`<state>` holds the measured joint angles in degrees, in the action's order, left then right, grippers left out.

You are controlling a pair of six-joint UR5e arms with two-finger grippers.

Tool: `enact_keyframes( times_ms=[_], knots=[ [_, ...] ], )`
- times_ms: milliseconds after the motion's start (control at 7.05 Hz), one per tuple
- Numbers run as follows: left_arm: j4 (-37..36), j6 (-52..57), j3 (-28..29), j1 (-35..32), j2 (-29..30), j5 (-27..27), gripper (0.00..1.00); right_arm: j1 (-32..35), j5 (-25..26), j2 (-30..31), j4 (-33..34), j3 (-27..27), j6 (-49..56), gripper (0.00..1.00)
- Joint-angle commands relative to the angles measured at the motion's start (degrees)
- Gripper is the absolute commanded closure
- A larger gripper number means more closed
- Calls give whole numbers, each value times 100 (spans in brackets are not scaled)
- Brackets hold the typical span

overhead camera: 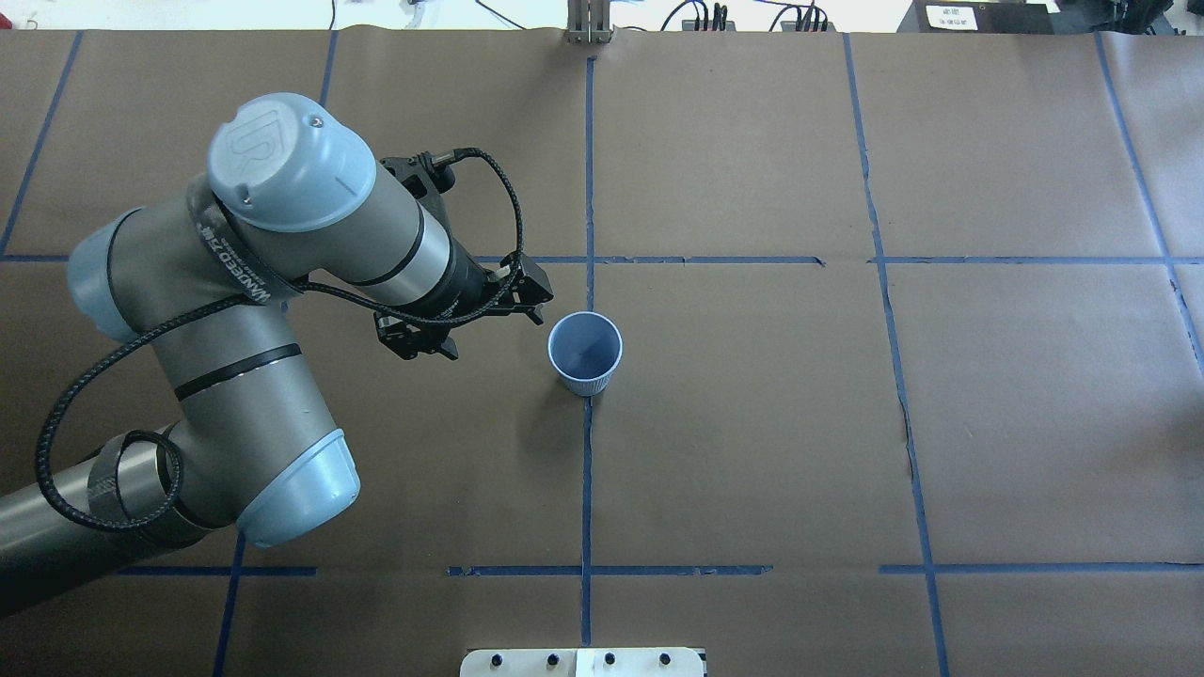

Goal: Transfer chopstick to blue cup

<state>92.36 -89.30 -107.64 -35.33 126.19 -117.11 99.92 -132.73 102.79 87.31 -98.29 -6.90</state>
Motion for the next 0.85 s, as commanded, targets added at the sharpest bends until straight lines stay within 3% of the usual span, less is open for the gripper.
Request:
enact_keyframes(
  times_ms=[0,284,709],
  knots=[
    [1,-61,-63,0,-7,4,0,18,-16,93,-21,11,-398,3],
    [1,-149,-99,0,-7,117,0,10,-8,75,-47,274,-487,6],
    [10,-149,-108,26,-103,205,0,10,-16,128,-82,354,-566,21]
  ],
)
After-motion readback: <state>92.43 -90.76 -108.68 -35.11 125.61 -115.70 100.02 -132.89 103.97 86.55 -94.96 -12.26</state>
